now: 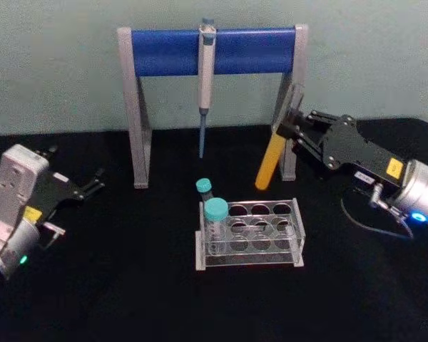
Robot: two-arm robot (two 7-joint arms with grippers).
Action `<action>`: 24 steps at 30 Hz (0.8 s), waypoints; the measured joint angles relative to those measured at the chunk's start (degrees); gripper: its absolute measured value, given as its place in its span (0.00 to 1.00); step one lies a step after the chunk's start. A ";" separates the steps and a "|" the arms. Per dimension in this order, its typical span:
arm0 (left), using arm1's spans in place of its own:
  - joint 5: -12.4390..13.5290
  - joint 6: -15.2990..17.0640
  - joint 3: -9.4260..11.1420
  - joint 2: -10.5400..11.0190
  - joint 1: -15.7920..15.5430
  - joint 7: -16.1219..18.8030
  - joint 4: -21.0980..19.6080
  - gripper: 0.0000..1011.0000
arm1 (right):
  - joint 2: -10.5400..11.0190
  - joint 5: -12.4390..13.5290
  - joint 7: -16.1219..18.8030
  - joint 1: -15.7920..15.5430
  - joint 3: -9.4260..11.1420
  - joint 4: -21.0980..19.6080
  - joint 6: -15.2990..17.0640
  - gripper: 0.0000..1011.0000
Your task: Pick up the test tube from the test tube rack, shake it, then place it back into the test tube rack.
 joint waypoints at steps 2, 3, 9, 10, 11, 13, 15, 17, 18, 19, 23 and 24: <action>0.00 0.00 0.00 0.00 0.00 0.00 0.00 0.99 | 1.22 1.99 2.09 -0.31 -0.16 -0.46 1.15 0.22; 0.00 0.00 0.00 0.00 0.00 0.00 0.00 0.99 | 1.68 2.69 2.87 -0.45 -0.17 -0.58 1.55 0.22; 0.00 0.00 0.00 0.00 0.00 0.00 0.00 0.99 | 5.31 6.36 6.11 -1.97 0.43 -1.51 3.04 0.22; 0.00 0.00 0.00 0.00 0.00 0.00 0.00 0.99 | 5.73 6.52 6.17 -2.19 0.56 -1.62 3.04 0.22; 0.00 0.00 0.00 0.00 0.00 0.00 0.00 0.99 | 6.60 6.60 6.09 -2.62 0.82 -1.76 2.95 0.22; 0.00 0.00 0.00 0.00 0.00 0.00 0.00 0.99 | 7.31 6.48 5.59 -2.98 1.06 -1.86 2.66 0.22; 0.00 0.00 0.00 0.00 0.00 0.00 0.00 0.99 | 7.83 5.98 4.76 -3.23 1.27 -1.86 2.24 0.22; 0.00 0.00 0.00 0.00 0.00 0.00 0.00 0.99 | 8.19 4.77 3.17 -3.40 1.55 -1.75 1.46 0.22; 0.00 0.00 0.00 0.00 0.00 0.00 0.00 0.99 | 8.21 4.39 2.66 -3.40 1.62 -1.66 1.26 0.22; 0.00 0.00 0.00 0.00 0.00 0.00 0.00 0.99 | 8.19 3.35 1.39 -3.39 1.78 -1.39 0.79 0.22; 0.00 0.00 0.00 0.00 0.00 0.00 0.00 0.99 | 7.35 0.51 -1.88 -2.81 1.98 -0.65 -0.13 0.22; 0.00 0.00 0.00 0.00 0.00 0.00 0.00 0.99 | 7.09 -0.03 -2.55 -2.65 2.00 -0.51 -0.24 0.22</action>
